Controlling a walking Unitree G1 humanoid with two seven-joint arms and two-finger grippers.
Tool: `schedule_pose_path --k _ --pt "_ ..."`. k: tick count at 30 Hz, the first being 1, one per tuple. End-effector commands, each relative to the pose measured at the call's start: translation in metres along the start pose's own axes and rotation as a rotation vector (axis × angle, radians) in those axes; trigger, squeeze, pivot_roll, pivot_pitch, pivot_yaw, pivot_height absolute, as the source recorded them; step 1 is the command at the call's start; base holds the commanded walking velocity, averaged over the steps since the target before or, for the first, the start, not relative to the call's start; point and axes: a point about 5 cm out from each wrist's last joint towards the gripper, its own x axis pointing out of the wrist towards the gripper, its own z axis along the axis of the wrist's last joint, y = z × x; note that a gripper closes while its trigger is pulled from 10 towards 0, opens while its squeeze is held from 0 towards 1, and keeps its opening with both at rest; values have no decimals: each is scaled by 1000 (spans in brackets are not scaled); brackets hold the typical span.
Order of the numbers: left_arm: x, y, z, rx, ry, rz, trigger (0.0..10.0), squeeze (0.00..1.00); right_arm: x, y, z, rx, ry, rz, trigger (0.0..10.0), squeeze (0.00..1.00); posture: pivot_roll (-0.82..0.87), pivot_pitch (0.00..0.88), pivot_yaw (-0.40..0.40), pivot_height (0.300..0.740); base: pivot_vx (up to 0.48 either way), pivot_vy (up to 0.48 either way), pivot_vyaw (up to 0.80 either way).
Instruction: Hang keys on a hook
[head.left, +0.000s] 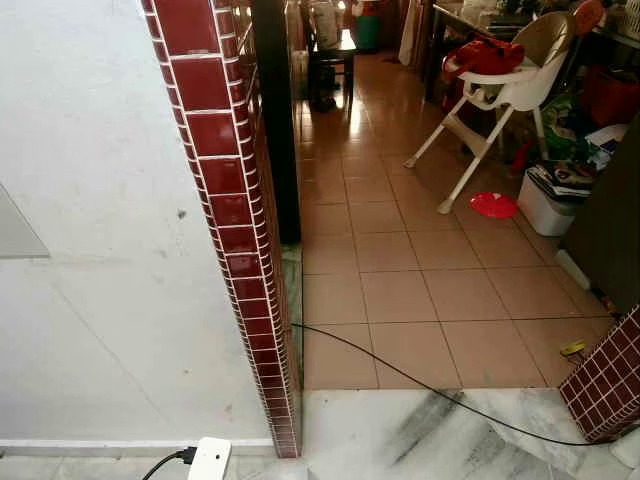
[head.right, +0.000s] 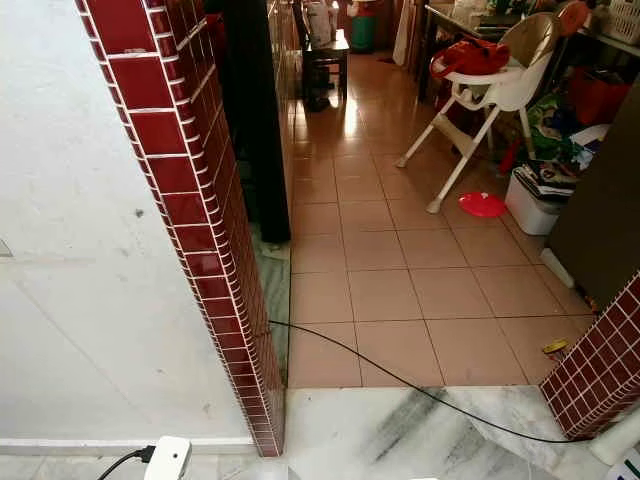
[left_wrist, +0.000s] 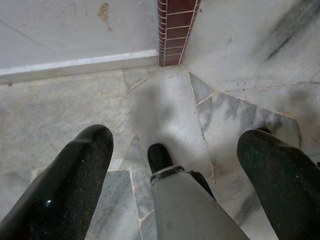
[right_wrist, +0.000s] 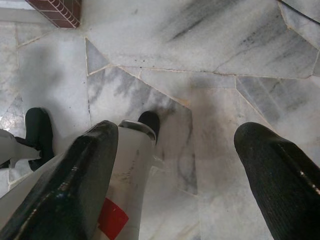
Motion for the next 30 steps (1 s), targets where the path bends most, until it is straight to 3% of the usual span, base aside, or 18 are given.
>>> schedule_pose_path --k 1,6,30 --pt "-1 3 -2 -10 5 11 10000 0 -1 2 -3 5 5 2 10000 0 -37 0 39 740 0 0 0" --pt "-1 2 -3 -10 6 11 10000 0 -1 2 -4 6 6 2 10000 0 -36 0 39 740 0 0 0" --pt "-1 3 -1 -31 3 17 10000 0 0 2 -2 3 5 6 10000 0 -28 0 31 740 -248 0 0"
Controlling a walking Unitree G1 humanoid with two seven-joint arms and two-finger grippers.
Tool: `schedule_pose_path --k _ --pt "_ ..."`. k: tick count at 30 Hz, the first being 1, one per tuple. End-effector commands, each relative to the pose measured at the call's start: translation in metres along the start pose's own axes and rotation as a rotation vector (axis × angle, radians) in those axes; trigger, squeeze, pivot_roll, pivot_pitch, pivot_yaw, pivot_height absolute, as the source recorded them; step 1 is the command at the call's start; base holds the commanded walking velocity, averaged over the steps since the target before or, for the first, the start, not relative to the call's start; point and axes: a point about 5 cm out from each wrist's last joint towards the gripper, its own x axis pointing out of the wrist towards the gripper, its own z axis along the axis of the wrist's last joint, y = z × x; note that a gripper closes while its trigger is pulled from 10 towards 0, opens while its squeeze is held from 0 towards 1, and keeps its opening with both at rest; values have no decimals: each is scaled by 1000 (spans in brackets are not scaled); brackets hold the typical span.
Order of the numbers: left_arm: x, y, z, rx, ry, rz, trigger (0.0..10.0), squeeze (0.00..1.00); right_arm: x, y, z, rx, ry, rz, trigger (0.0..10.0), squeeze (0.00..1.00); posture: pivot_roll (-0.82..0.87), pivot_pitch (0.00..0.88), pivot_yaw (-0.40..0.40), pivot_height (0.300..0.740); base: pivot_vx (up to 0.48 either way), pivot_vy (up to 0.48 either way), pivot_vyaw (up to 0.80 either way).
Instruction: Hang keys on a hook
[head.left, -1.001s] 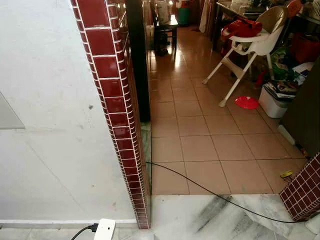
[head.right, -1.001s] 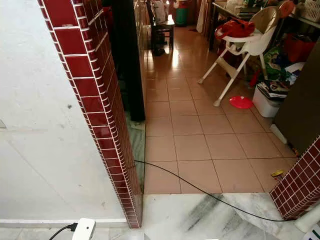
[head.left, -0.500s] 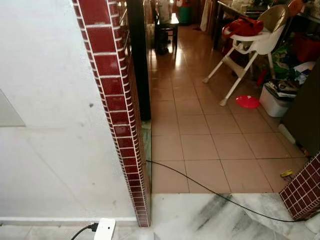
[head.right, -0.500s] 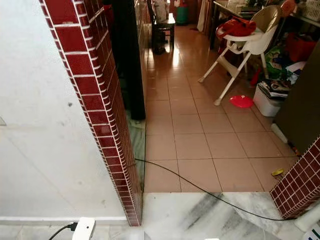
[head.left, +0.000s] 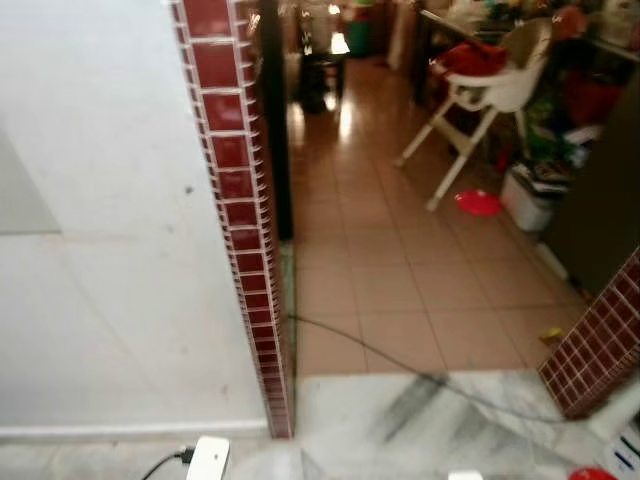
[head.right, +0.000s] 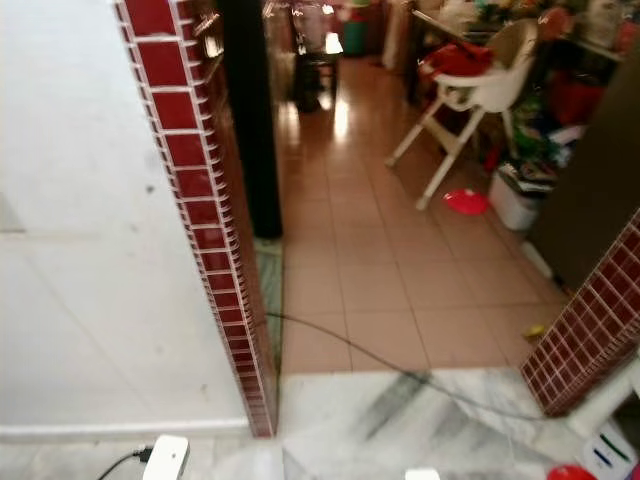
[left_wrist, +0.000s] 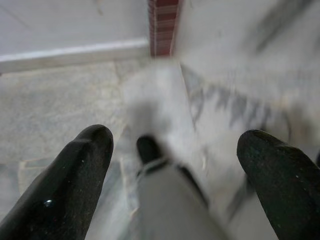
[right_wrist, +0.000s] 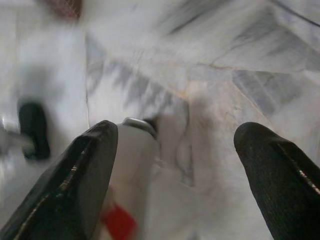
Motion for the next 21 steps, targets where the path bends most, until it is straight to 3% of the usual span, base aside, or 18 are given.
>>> schedule_pose_path --k 1,21 --pt "-2 1 -10 -19 34 9 10000 0 -1 -3 -3 -1 19 -7 10000 0 -28 0 31 740 -247 0 0" --pt "-1 0 -9 -29 31 9 10000 0 -1 -3 -3 0 19 -4 10000 0 -26 0 28 740 -251 0 0"
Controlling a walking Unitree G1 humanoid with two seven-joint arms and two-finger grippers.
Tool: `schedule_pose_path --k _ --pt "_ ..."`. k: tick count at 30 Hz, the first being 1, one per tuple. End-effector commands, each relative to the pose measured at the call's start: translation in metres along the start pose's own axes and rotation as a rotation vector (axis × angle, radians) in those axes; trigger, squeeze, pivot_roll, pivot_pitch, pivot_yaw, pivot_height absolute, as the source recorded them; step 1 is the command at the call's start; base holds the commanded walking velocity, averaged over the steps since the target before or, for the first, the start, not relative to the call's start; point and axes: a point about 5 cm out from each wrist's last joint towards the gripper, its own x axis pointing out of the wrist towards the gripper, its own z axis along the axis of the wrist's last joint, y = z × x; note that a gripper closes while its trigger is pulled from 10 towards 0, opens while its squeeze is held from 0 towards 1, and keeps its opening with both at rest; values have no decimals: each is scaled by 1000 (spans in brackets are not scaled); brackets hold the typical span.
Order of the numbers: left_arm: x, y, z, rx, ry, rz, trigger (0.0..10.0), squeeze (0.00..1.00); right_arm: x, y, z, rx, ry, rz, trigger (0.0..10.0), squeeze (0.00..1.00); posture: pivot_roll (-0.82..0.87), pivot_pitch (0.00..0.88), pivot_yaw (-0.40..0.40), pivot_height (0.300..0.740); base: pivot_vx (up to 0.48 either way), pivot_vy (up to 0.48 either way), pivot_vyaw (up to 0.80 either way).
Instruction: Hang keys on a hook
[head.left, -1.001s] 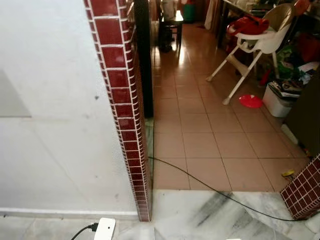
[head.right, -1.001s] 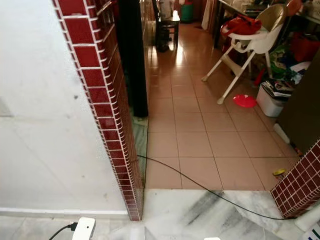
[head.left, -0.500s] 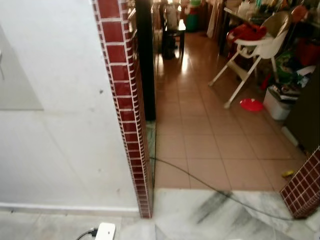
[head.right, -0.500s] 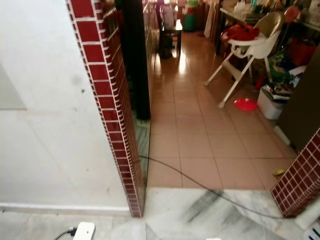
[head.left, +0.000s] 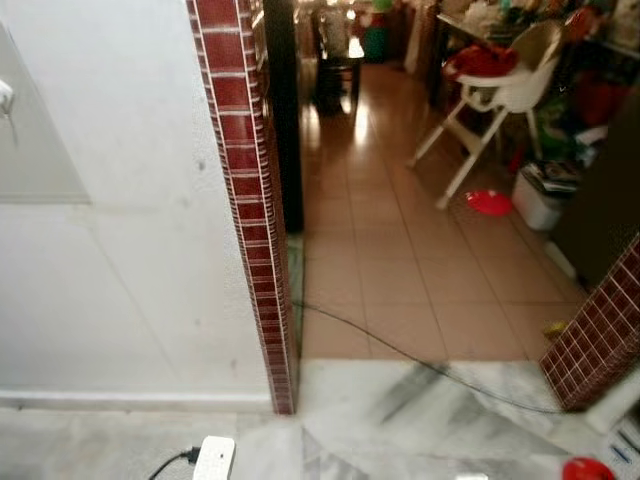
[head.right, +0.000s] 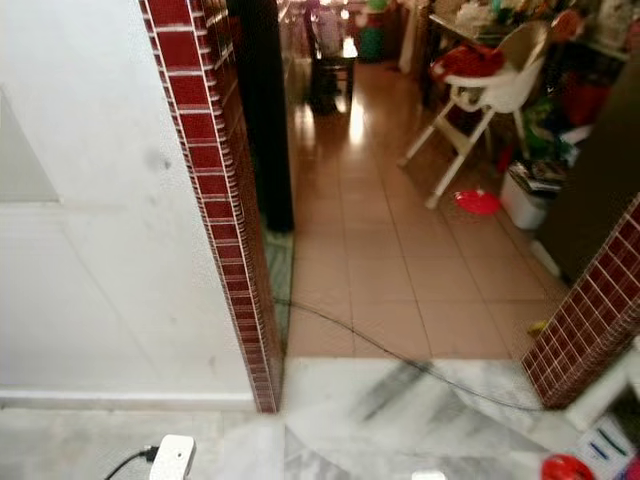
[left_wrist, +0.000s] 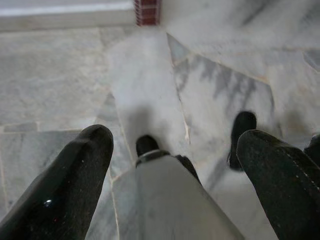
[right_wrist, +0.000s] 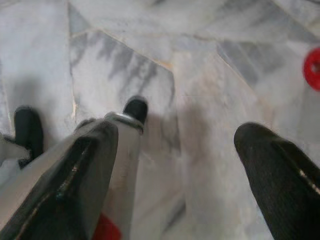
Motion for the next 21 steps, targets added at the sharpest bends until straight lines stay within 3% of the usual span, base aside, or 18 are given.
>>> schedule_pose_path --k 1,21 --pt "0 3 1 -7 -5 14 10000 0 -1 6 -8 3 34 19 10000 0 -26 0 28 740 -270 0 0" --pt "0 4 1 -11 -6 17 10000 0 -1 6 -8 4 35 22 10000 0 -23 0 28 740 -265 0 0"
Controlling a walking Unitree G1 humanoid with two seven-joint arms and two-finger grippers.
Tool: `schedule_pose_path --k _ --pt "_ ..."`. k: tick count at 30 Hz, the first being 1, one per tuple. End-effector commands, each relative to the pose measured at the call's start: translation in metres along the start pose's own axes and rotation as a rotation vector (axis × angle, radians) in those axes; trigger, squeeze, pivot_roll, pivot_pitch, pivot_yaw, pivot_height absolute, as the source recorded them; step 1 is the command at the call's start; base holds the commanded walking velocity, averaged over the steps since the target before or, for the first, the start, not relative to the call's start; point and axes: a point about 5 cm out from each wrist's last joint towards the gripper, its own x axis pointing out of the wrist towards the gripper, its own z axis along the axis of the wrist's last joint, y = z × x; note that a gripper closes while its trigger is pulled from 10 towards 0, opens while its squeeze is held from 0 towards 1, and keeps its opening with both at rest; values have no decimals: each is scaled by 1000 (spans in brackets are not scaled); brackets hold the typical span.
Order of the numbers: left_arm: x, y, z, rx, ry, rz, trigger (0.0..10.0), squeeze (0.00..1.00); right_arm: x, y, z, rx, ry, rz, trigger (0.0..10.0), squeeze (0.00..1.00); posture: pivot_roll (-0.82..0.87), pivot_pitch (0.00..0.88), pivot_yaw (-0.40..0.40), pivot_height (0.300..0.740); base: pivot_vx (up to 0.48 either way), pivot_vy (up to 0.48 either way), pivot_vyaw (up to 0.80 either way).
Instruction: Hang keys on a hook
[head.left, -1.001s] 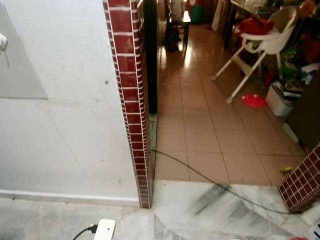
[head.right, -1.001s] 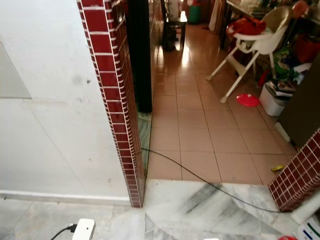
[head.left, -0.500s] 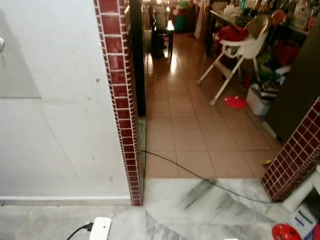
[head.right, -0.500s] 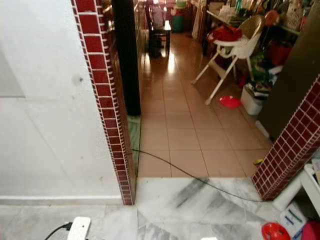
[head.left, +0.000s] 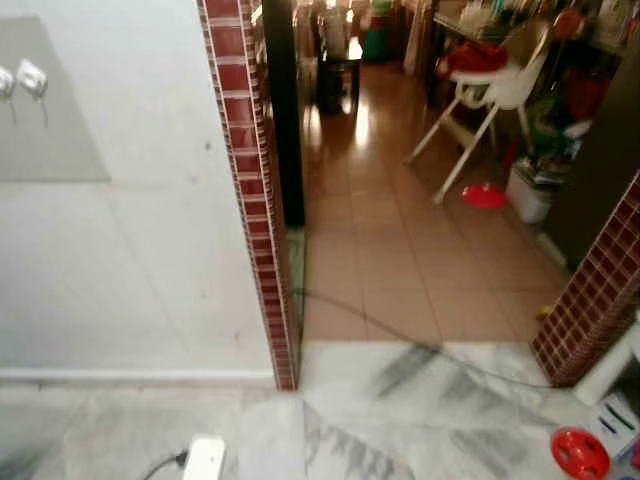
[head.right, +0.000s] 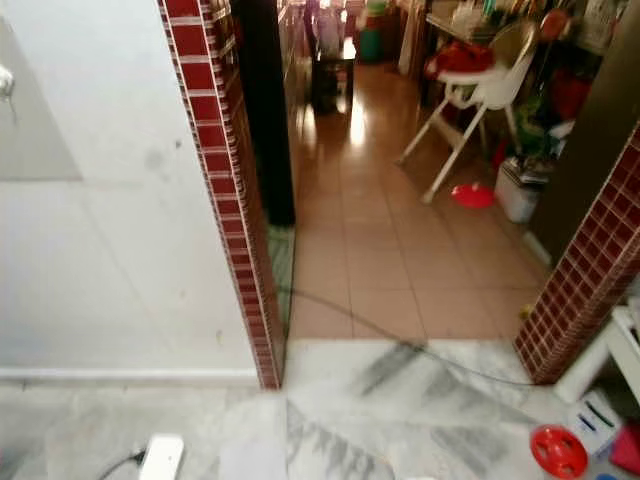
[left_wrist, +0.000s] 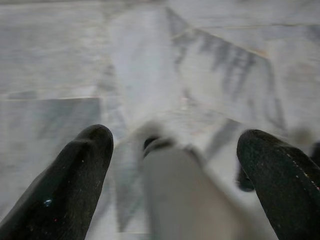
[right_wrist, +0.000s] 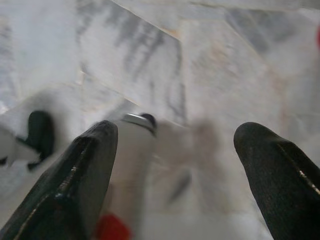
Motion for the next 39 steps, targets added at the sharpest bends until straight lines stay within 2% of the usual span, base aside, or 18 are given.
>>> schedule_pose_path --k 1,11,19,39 --pt "-2 13 1 9 -3 39 10000 0 0 6 -3 4 17 18 10000 0 -23 0 28 740 -255 0 0" --pt "-2 15 4 -1 -24 46 10000 0 0 7 -3 4 16 19 10000 0 -23 0 29 740 -102 0 0" --pt "-2 16 6 -4 -34 50 10000 0 0 8 -2 -34 15 27 10000 0 -22 0 28 740 0 0 0" --pt "-2 16 8 0 -37 46 10000 0 1 8 1 -44 12 31 10000 0 -24 0 28 740 0 0 771"
